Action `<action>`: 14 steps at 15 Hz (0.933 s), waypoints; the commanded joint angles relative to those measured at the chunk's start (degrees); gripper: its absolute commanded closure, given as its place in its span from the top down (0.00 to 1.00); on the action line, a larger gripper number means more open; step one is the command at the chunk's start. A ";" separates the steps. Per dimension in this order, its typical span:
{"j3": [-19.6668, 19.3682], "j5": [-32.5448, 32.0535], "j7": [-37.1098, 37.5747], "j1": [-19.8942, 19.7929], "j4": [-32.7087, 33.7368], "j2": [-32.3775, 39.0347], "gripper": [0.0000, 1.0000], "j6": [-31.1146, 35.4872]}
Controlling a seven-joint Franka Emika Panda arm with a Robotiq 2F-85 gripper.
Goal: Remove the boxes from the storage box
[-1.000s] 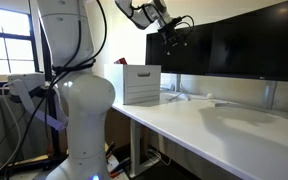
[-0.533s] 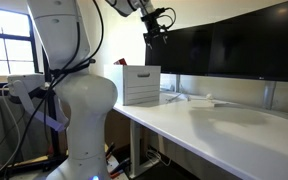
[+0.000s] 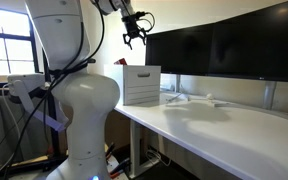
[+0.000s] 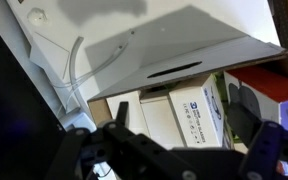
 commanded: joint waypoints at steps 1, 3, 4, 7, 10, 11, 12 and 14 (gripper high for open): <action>0.82 0.33 -4.37 0.48 3.80 7.13 1.00 3.51; 1.72 0.33 -6.38 0.77 6.56 11.43 1.00 4.57; 2.38 -0.40 -7.12 0.95 8.32 13.76 1.00 5.07; 3.08 -1.25 -10.88 1.19 13.81 20.45 1.00 5.44; 3.66 -0.77 -13.92 2.21 19.28 26.23 1.00 3.72; 3.60 -0.55 -15.03 2.50 20.56 27.93 1.00 3.28; 3.50 -0.12 -16.00 2.74 22.10 29.42 1.00 2.34; 3.37 0.36 -17.10 3.40 24.10 31.77 1.00 0.21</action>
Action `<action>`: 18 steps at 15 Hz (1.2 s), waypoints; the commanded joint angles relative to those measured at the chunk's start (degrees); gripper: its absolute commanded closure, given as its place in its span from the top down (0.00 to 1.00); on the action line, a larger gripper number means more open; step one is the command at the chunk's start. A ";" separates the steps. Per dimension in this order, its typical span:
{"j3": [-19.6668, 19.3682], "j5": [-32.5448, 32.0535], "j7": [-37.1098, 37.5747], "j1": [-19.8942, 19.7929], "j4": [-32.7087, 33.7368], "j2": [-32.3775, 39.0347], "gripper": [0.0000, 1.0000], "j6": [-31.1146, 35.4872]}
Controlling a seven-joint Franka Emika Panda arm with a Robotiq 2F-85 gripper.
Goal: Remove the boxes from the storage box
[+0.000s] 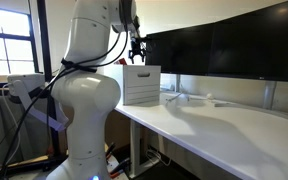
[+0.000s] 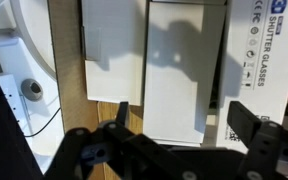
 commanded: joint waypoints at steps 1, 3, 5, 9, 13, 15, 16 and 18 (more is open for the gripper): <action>0.07 1.18 -3.74 0.89 5.38 4.56 1.00 -4.51; -0.03 2.27 -4.31 1.17 7.14 6.33 1.00 -6.81; -0.05 2.82 -4.07 1.74 8.74 7.35 1.00 -9.86; 0.73 4.26 -4.06 2.19 11.00 8.12 1.00 -14.31; 1.56 4.44 -4.22 1.97 11.99 8.07 1.00 -16.68; 1.72 4.69 -4.32 1.64 11.91 7.86 1.00 -17.25; 1.73 4.94 -4.25 1.46 11.63 7.70 1.00 -17.44; 1.86 6.27 -4.20 0.94 10.40 7.00 1.00 -17.97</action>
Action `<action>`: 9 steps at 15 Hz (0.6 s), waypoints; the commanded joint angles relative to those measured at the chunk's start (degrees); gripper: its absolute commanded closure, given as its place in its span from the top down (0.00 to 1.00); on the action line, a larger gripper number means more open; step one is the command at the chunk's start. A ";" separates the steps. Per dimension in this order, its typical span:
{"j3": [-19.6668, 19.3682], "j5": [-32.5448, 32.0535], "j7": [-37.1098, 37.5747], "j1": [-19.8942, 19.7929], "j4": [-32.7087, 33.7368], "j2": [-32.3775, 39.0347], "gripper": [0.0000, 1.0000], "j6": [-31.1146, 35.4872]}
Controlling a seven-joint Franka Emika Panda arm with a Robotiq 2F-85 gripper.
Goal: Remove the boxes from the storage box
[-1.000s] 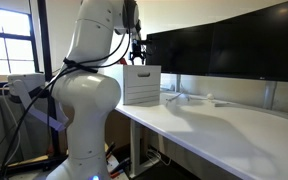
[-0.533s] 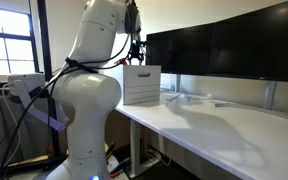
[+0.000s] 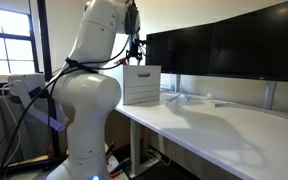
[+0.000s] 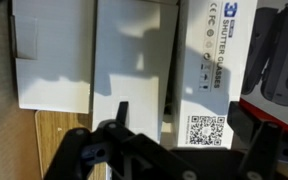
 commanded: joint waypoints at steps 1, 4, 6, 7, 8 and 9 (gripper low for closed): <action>0.61 3.97 -1.63 -1.47 -1.45 -1.23 1.00 -2.35; 0.69 7.29 -1.75 -1.82 -3.12 -2.11 1.00 -4.13; 0.55 8.95 -1.72 -2.02 -4.46 -3.01 1.00 -4.58; 0.44 9.41 -1.67 -2.08 -5.13 -3.46 1.00 -4.42; 0.32 9.80 -1.50 -2.27 -6.39 -4.31 1.00 -3.35; 0.13 9.65 -1.33 -2.37 -7.60 -5.16 1.00 -2.45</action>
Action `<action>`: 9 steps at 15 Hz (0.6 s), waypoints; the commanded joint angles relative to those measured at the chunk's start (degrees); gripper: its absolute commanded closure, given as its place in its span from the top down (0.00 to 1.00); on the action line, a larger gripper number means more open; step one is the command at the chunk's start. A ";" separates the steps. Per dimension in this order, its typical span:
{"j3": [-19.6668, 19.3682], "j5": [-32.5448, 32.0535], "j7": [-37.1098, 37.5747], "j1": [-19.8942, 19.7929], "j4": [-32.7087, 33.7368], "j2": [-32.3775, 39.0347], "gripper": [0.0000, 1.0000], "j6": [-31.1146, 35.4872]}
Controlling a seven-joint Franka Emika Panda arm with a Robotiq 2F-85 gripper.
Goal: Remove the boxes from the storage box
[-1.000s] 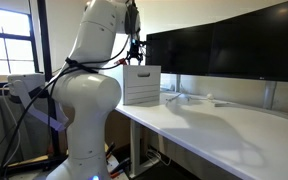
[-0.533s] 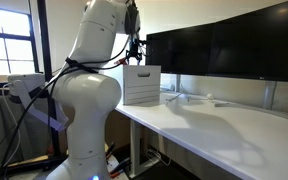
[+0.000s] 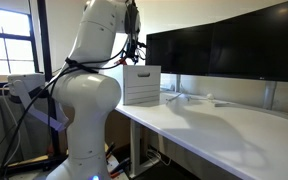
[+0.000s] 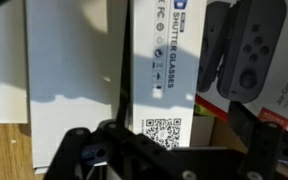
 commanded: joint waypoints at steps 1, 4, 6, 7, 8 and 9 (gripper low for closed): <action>-0.07 1.24 -1.39 -2.03 -7.17 -5.48 1.00 2.95; -0.84 -0.94 -1.41 -2.26 -10.81 -7.77 1.00 7.25; -1.30 -1.33 -1.22 -2.45 -13.51 -9.13 1.00 10.79; -1.45 -1.04 -1.33 -2.41 -14.95 -9.76 1.00 12.46; -1.68 -1.20 -1.19 -2.30 -16.55 -10.44 1.00 14.00; -1.76 -0.79 -1.27 -2.28 -17.97 -11.08 1.00 14.95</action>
